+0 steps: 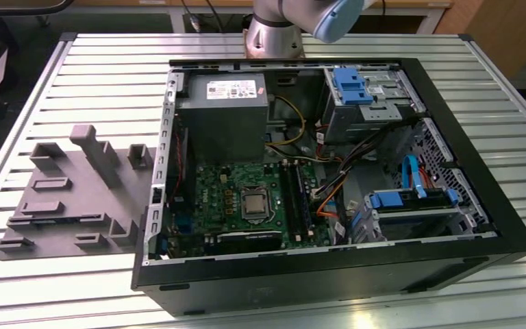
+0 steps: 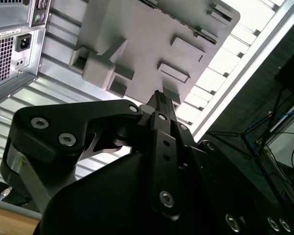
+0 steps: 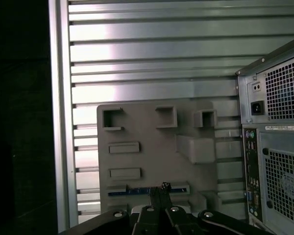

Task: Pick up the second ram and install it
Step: 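Reach for the second ram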

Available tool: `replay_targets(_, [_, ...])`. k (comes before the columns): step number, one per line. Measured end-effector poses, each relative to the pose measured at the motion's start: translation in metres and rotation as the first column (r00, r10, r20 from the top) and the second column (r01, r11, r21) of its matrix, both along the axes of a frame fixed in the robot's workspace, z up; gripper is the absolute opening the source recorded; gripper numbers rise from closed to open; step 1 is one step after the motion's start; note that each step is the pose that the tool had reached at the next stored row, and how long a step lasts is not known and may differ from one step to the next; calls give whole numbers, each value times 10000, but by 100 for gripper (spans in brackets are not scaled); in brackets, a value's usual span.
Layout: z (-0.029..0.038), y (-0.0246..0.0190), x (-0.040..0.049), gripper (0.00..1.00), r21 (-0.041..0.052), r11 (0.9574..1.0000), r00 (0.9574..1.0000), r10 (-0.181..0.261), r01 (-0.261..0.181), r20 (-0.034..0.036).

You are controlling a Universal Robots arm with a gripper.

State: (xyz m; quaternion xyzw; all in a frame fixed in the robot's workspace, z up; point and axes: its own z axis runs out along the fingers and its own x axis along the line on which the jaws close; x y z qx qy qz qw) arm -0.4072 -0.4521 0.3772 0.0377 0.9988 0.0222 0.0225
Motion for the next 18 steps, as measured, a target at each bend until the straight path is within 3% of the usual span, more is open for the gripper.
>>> replay_targets(18, [-33, -55, -26, 11, 0, 10000, 10000, 0, 0, 0])
